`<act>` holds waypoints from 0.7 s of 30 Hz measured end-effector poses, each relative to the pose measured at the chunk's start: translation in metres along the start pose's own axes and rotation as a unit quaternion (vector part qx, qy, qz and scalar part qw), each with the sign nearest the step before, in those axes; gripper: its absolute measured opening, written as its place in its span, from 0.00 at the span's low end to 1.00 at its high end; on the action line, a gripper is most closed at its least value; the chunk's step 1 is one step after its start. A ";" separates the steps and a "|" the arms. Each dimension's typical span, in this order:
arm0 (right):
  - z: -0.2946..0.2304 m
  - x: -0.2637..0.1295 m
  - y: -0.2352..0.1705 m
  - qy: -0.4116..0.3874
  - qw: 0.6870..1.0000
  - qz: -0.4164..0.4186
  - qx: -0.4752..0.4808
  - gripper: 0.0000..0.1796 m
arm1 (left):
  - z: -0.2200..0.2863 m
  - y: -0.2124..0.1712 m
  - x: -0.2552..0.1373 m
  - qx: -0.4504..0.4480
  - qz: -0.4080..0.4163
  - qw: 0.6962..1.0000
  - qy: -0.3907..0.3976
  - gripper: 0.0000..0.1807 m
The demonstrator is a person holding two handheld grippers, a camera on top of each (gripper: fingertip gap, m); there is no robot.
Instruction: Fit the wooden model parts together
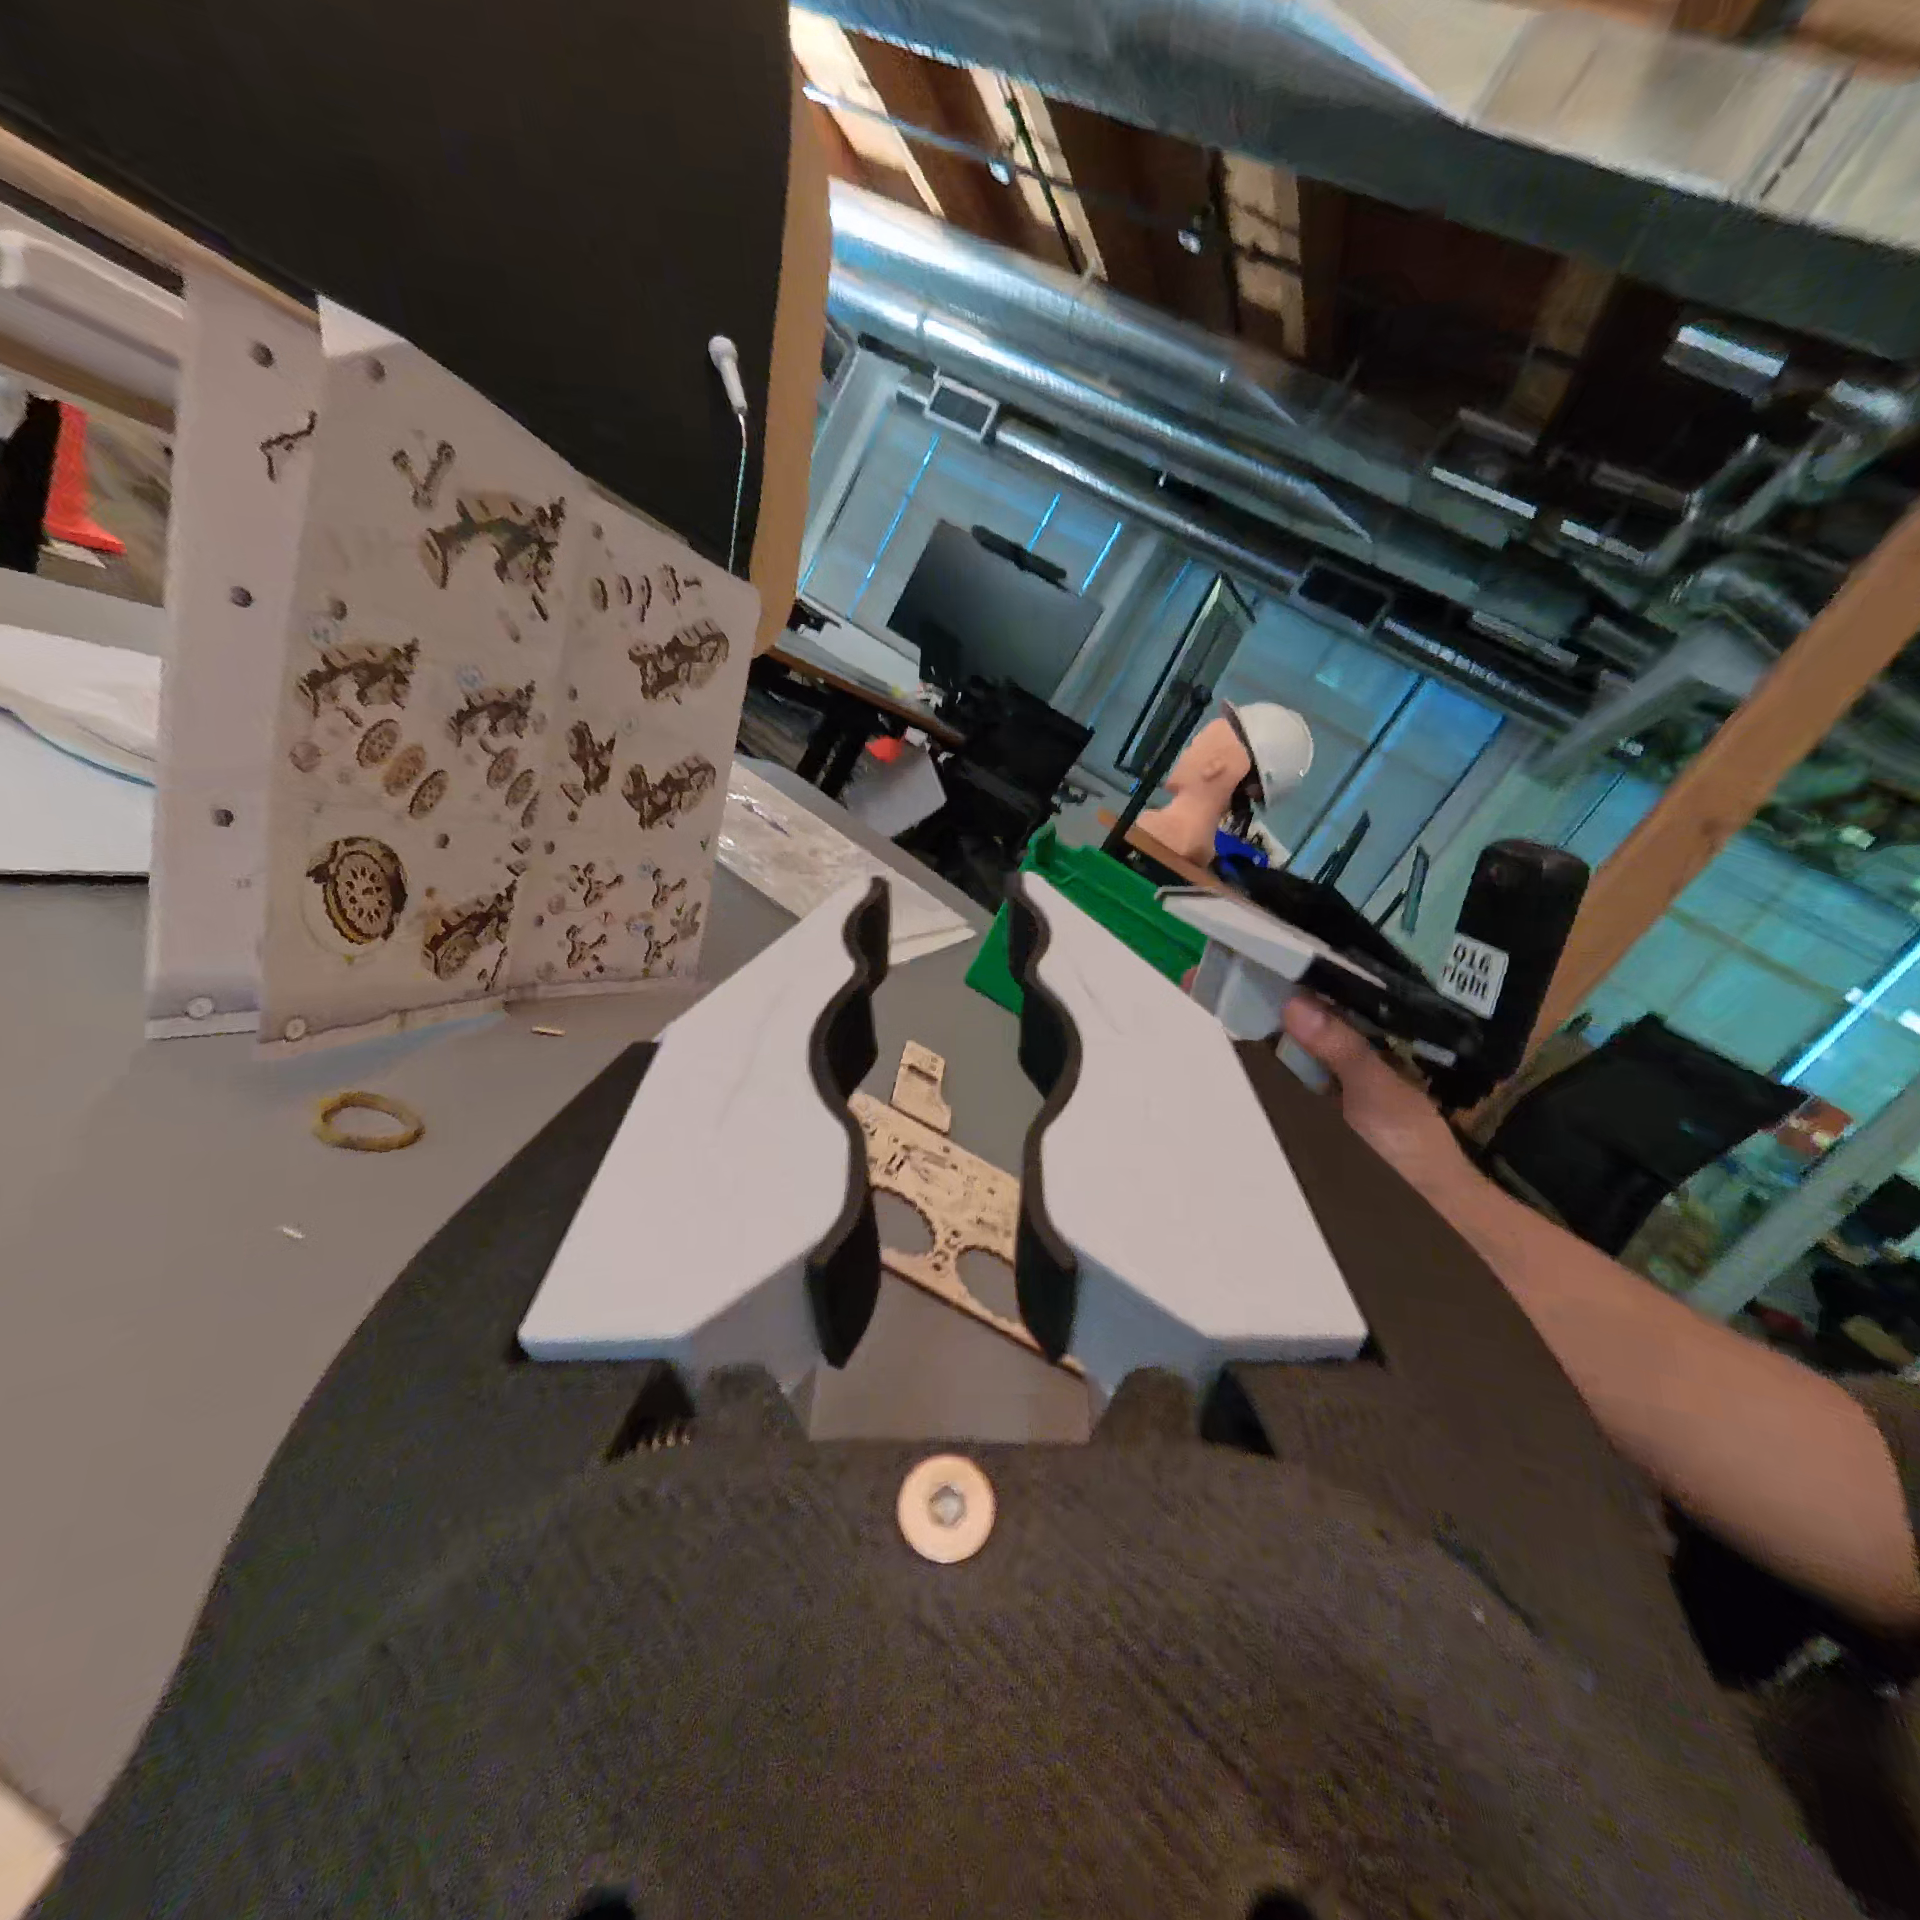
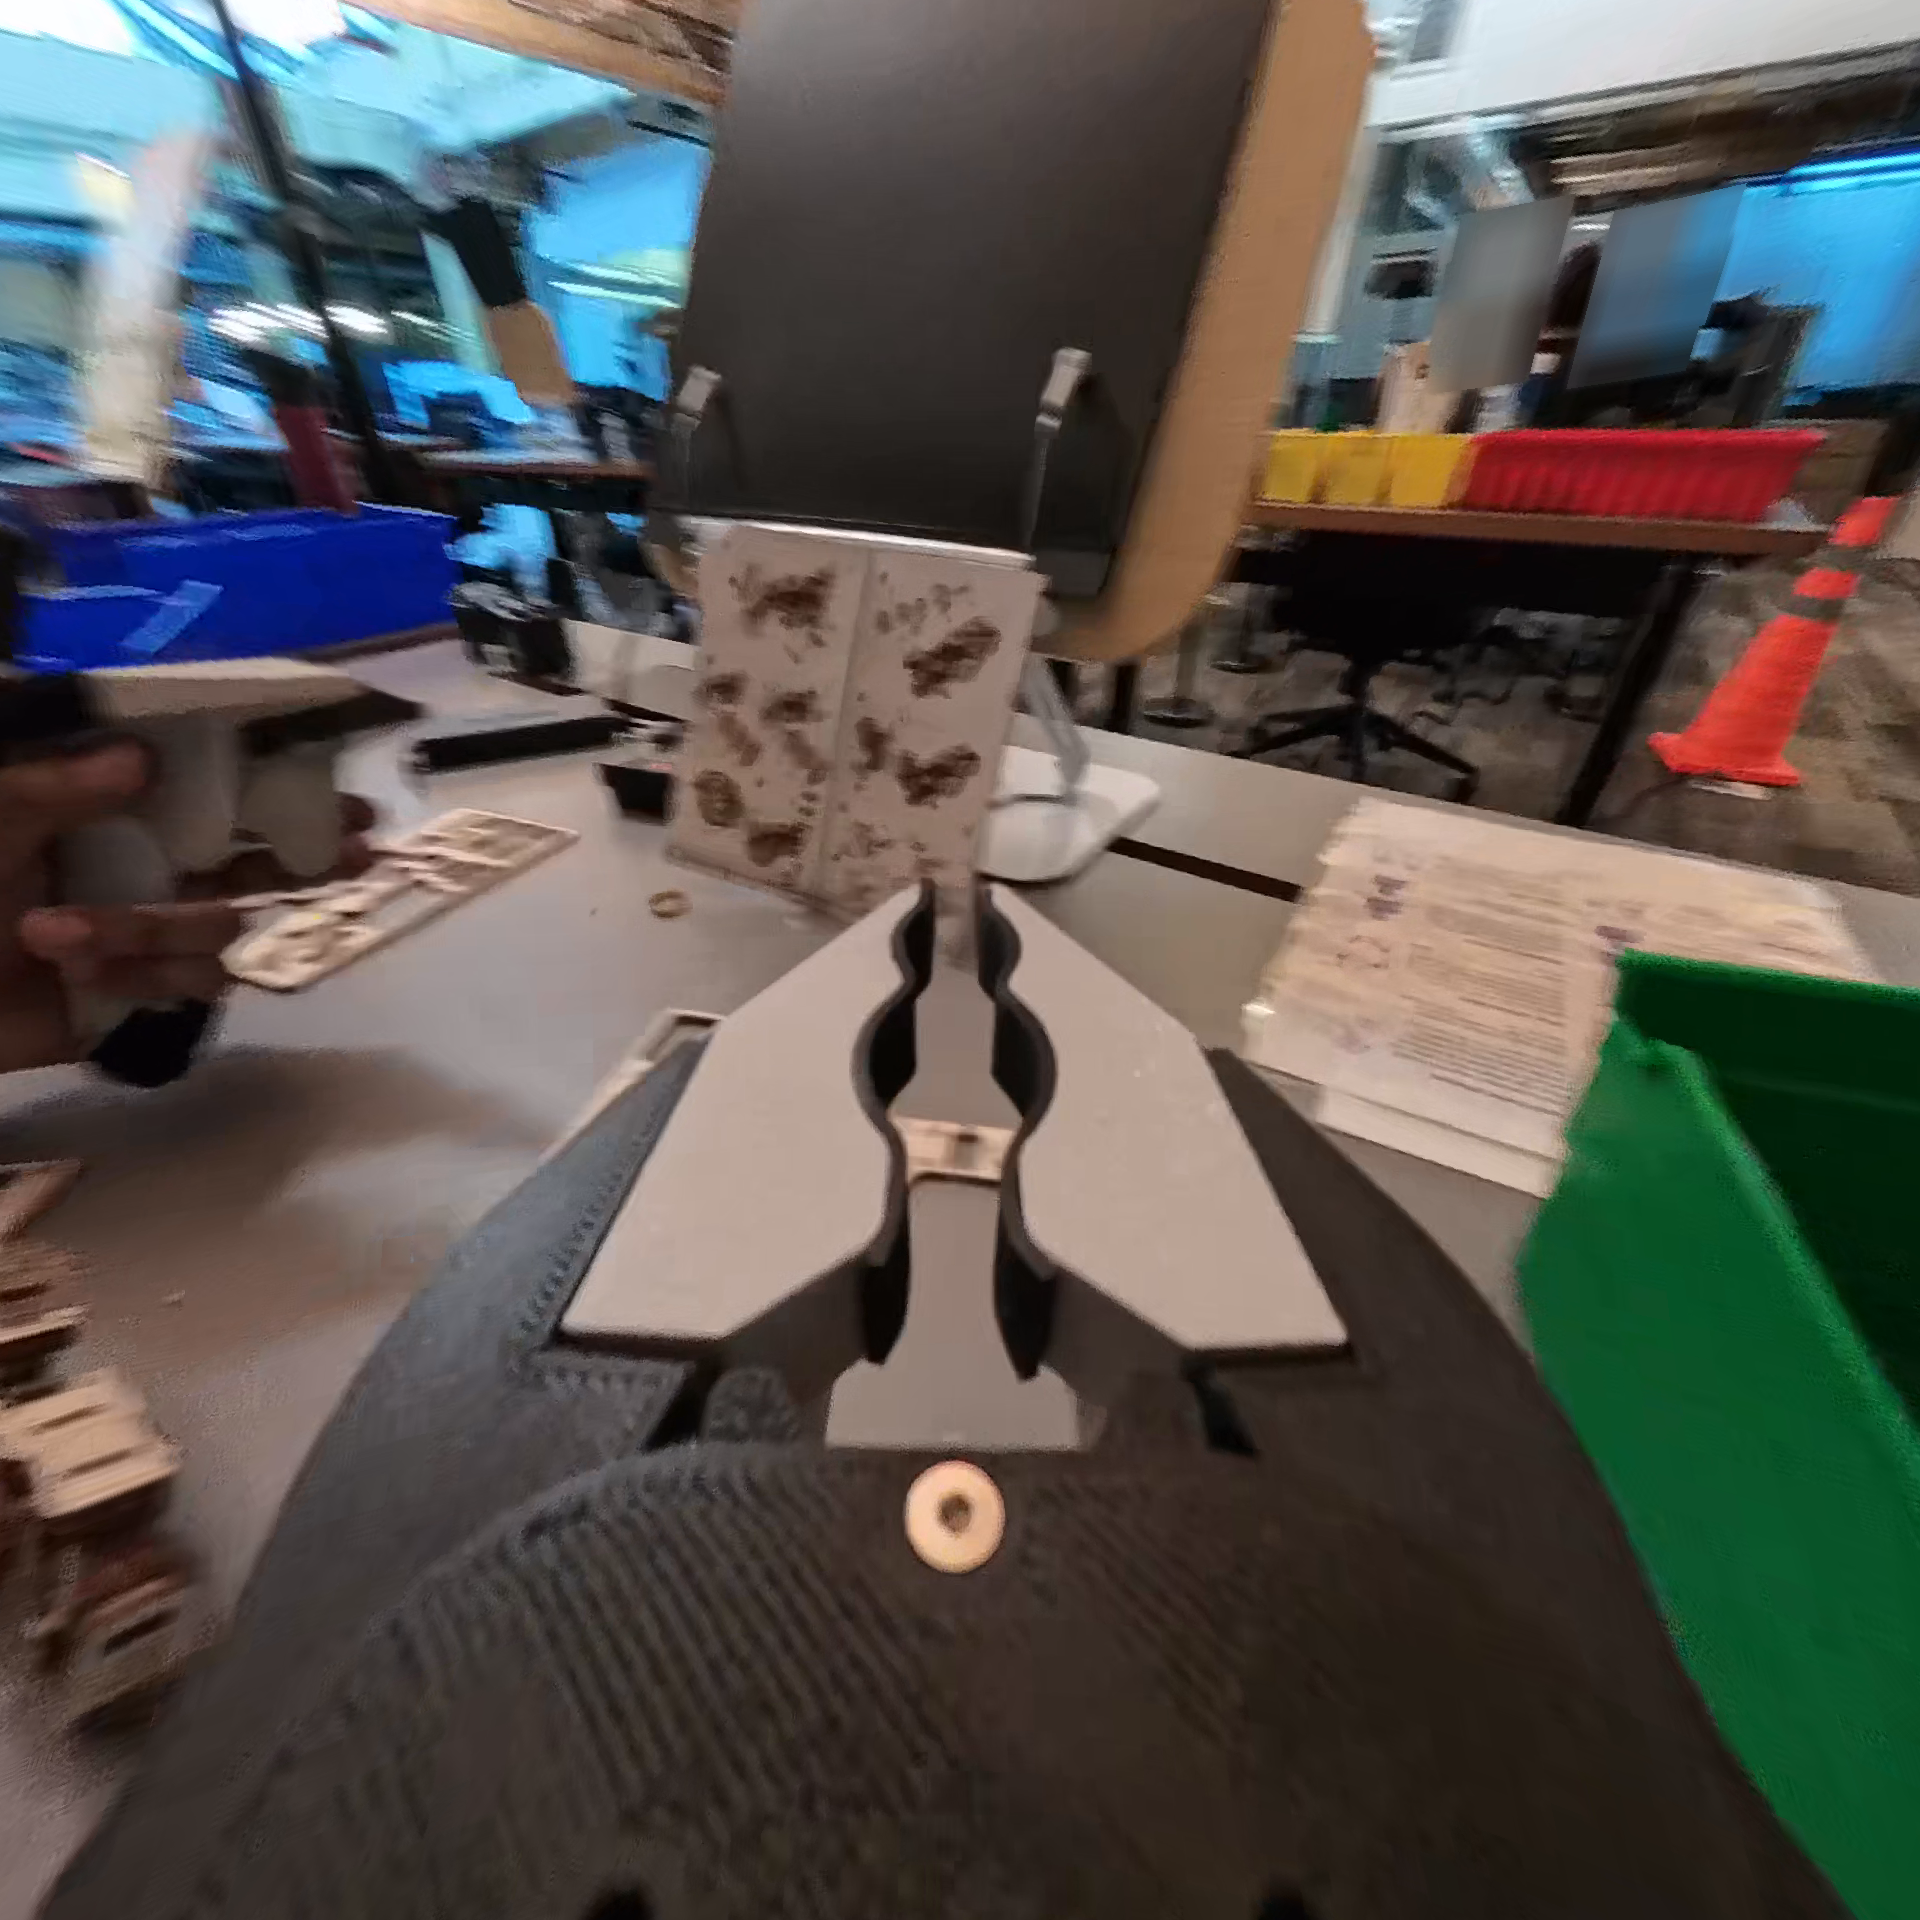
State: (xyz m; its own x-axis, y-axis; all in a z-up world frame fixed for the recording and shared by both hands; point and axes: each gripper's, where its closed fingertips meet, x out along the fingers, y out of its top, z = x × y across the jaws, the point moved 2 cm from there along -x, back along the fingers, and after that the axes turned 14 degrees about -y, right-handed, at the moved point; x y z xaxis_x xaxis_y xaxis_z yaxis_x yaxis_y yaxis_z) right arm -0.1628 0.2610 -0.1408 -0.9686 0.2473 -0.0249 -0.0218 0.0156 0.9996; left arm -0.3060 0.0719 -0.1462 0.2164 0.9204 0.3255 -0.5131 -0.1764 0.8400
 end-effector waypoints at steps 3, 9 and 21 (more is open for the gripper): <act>0.027 0.003 -0.005 -0.070 0.997 -0.004 -0.030 0.01 | 0.005 0.007 -0.010 0.044 -0.007 0.999 0.013 0.01; 0.025 0.010 -0.015 -0.052 0.997 -0.022 -0.052 0.03 | 0.002 0.008 -0.013 0.042 0.002 0.998 0.037 0.00; 0.018 0.013 -0.041 -0.033 0.987 -0.084 -0.135 0.05 | 0.010 -0.020 0.001 0.088 -0.084 0.991 0.058 0.02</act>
State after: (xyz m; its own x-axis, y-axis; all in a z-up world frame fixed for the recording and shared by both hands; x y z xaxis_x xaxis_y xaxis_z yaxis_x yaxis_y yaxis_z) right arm -0.1703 0.2815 -0.1819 -0.9277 0.3256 -0.1824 -0.2548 -0.1954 0.9470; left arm -0.2872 0.0723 -0.1582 0.1844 0.9739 0.1320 -0.3229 -0.0669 0.9441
